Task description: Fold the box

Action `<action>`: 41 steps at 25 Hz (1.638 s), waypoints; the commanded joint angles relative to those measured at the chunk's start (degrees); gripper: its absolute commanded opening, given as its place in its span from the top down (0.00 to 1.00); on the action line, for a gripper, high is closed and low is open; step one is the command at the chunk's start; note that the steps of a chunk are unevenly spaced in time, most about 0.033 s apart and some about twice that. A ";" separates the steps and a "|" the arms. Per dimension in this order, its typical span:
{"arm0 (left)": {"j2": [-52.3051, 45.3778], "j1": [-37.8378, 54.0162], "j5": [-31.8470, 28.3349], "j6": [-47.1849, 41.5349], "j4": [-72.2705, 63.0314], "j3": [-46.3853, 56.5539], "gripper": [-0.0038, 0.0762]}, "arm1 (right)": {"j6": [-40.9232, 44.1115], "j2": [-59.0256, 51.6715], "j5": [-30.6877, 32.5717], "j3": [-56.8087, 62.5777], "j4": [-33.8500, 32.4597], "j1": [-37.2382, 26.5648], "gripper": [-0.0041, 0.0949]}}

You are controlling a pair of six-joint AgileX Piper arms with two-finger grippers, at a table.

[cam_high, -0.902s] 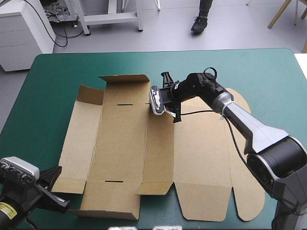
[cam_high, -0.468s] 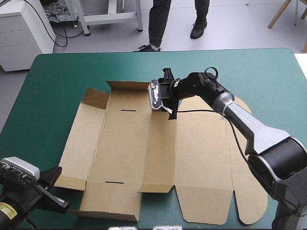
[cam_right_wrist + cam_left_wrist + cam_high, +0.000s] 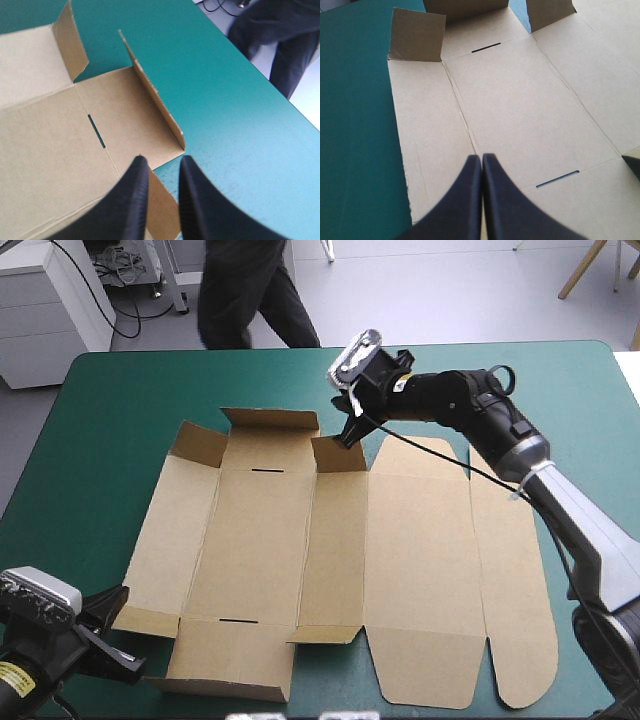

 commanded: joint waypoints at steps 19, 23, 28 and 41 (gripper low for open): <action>5.86 -0.13 -4.18 -2.06 -1.34 -1.80 0.96 | 28.43 -14.38 24.55 -0.09 -17.47 -18.86 0.96; 8.46 -0.13 -4.18 -2.06 -1.34 -1.80 0.96 | 27.56 -19.56 23.28 7.16 -15.87 -23.54 0.98; 15.36 -0.13 -4.28 -2.06 -1.20 -4.27 0.96 | 24.77 -28.74 23.16 19.77 -11.97 -27.23 0.98; 49.22 0.93 7.99 7.33 -8.15 -35.54 0.93 | 24.42 -47.88 16.44 42.95 -11.47 -27.23 0.98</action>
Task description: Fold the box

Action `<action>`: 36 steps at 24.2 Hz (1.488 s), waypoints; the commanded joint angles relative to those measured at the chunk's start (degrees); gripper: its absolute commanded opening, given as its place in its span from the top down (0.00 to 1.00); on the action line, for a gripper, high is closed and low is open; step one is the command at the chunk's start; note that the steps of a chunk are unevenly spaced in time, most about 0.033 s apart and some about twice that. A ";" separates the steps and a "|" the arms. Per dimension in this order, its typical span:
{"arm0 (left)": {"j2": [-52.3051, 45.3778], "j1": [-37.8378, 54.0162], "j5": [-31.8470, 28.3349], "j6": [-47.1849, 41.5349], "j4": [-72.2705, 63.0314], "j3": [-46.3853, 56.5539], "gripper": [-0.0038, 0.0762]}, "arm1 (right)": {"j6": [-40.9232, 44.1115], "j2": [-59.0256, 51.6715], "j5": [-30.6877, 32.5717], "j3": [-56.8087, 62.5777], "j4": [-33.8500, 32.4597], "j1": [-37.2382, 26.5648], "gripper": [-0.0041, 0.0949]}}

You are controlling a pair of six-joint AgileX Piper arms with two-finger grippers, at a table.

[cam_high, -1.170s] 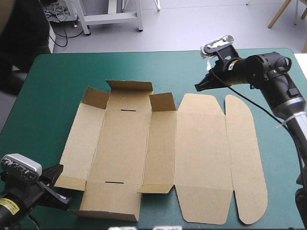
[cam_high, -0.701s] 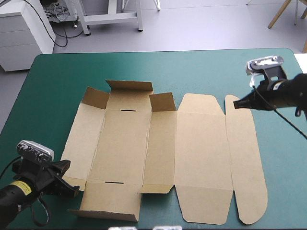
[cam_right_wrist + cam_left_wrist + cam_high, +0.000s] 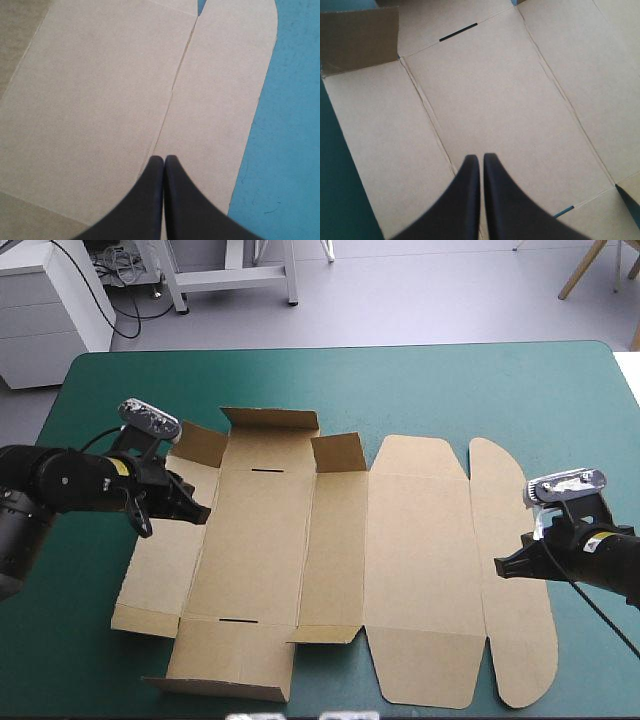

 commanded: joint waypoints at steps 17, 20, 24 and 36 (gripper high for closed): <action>7.69 46.85 8.83 17.16 -33.66 -6.78 0.93 | -0.69 -1.86 -3.64 -1.18 0.09 -0.55 0.98; 8.46 53.59 8.83 18.32 -33.11 -6.78 0.93 | -0.69 -1.86 -3.74 -1.18 0.30 -0.55 0.98; 8.61 56.75 8.14 21.01 -30.42 -6.78 0.93 | -0.69 -1.86 -3.74 -1.18 0.67 -0.55 0.98; 16.17 56.89 8.87 11.35 -28.83 -4.78 0.05 | -0.80 -1.86 -5.34 -1.18 1.03 -0.55 0.98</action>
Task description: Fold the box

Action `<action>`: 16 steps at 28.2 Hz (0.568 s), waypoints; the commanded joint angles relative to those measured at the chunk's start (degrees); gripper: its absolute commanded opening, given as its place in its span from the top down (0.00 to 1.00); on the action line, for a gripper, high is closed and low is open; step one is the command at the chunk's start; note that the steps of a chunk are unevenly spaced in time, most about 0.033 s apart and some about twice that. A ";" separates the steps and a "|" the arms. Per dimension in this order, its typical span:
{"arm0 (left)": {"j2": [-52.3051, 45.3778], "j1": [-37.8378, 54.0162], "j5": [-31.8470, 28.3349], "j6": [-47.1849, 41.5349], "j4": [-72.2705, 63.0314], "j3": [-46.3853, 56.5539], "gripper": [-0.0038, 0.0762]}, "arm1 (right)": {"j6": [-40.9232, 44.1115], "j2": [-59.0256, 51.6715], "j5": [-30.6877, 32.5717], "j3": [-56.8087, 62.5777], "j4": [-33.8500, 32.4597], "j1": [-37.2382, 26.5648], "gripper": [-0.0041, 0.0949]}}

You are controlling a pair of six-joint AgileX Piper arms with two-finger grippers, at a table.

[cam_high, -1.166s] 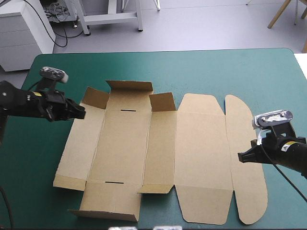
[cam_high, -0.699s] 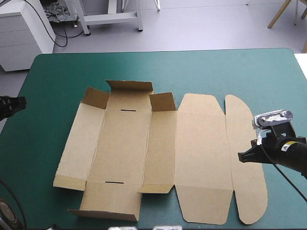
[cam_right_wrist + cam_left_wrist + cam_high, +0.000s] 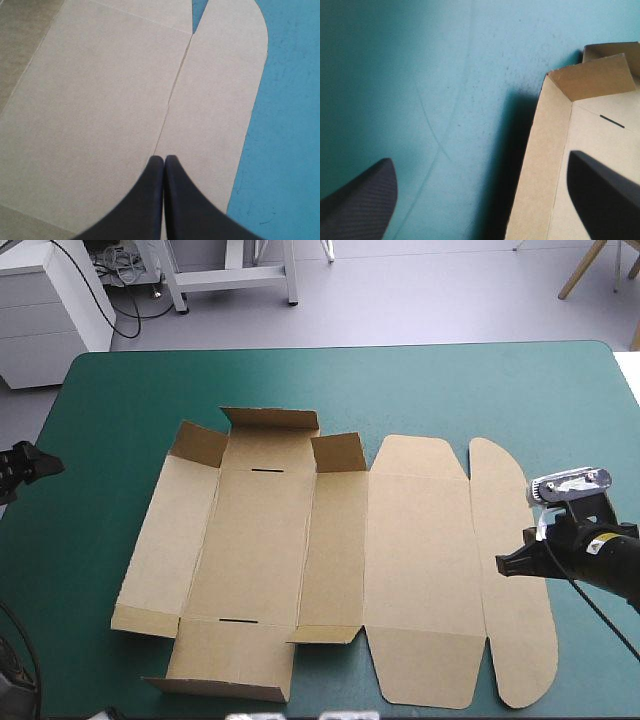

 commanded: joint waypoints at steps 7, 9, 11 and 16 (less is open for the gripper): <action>5.85 0.00 3.33 6.11 -3.36 5.15 0.05 | -1.44 -0.54 -5.26 -1.45 0.95 -0.55 0.98; 6.90 0.00 3.65 8.00 -5.00 7.55 0.05 | -1.44 -0.54 -5.27 -1.45 0.95 -0.55 0.98; 7.72 -0.12 3.65 10.41 -7.49 10.67 0.05 | -1.44 -0.54 -5.00 -1.45 0.95 -0.55 0.98; 8.27 -3.67 3.65 16.78 -8.25 17.30 0.05 | -1.44 -0.54 -4.73 -1.45 0.95 -0.55 0.98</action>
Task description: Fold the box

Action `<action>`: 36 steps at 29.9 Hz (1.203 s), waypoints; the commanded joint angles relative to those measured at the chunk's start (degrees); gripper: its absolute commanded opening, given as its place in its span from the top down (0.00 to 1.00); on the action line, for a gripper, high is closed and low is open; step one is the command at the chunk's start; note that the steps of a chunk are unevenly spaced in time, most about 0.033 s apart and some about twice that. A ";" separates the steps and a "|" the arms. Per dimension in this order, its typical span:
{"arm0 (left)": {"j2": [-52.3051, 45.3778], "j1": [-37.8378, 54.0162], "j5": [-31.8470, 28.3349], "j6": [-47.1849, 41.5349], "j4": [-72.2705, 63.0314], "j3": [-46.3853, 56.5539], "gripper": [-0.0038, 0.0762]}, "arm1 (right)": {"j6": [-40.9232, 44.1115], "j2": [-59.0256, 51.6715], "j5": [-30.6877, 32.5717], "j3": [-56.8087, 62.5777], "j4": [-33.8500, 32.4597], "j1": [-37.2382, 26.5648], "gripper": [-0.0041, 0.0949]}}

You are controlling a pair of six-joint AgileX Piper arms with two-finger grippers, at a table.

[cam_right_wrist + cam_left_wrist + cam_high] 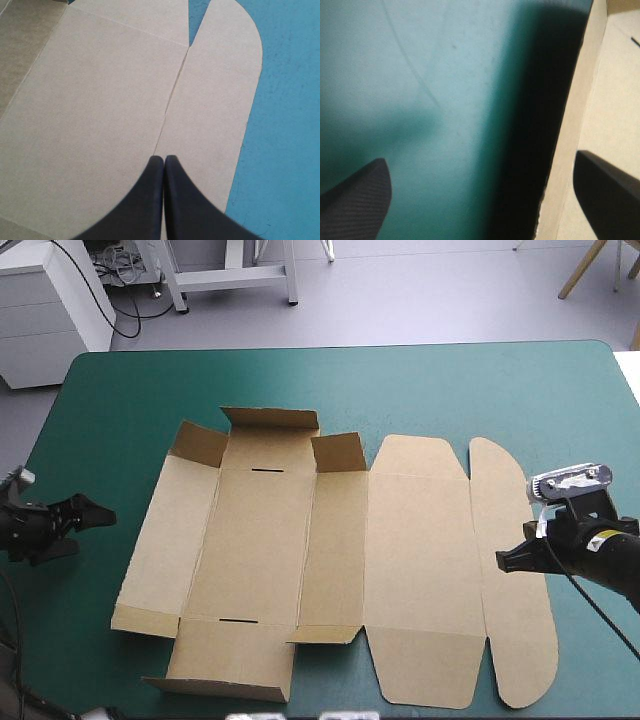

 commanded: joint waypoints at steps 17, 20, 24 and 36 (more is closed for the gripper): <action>-2.14 -23.22 5.68 -6.28 9.43 2.45 0.05 | -0.57 -0.54 -2.40 -1.45 1.71 -0.55 0.98; -2.14 -23.98 5.79 -6.28 7.54 2.45 0.05 | -0.57 -0.54 -2.40 -1.45 1.81 -0.55 0.98; -2.14 -25.09 5.79 -6.28 6.29 2.55 0.05 | -0.57 -0.54 -2.40 -1.45 1.96 -0.55 0.98; -2.37 -29.94 5.79 -5.89 7.26 5.52 0.28 | -0.57 -0.54 -2.40 -1.45 2.17 -0.55 0.98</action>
